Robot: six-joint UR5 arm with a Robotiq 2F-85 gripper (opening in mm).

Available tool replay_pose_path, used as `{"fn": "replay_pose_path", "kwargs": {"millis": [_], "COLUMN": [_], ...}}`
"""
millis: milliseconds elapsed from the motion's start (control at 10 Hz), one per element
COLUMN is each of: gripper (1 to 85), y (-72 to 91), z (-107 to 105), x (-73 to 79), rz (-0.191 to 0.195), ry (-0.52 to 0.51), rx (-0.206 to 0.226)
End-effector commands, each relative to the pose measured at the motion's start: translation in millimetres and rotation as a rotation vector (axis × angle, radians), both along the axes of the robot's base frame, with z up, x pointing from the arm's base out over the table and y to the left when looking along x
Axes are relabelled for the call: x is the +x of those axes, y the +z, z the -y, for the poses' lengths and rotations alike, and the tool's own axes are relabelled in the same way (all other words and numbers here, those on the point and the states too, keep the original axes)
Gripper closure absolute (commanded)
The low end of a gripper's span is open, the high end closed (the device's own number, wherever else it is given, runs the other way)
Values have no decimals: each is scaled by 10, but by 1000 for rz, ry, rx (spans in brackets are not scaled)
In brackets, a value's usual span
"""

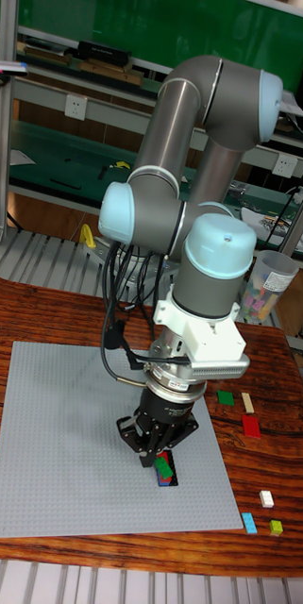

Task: Build with small Lego blocks

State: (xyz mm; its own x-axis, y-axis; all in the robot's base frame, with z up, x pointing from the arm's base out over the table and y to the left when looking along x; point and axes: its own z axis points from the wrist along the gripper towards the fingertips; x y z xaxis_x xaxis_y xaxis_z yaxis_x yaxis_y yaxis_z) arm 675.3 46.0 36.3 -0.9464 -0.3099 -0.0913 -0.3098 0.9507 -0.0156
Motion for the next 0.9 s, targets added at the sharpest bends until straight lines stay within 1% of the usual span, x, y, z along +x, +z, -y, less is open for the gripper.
{"fn": "replay_pose_path", "kwargs": {"millis": [0,300,600,800], "gripper": [843,843,843,843], "y": [-39,-80,-73,-74], "z": [-15,-97,-172,-211], "x": [-33,-43,-75,-89], "rz": [-1,0,-3,-3], "ry": [-10,-28,-43,-52], "rx": [14,22,23,15]}}
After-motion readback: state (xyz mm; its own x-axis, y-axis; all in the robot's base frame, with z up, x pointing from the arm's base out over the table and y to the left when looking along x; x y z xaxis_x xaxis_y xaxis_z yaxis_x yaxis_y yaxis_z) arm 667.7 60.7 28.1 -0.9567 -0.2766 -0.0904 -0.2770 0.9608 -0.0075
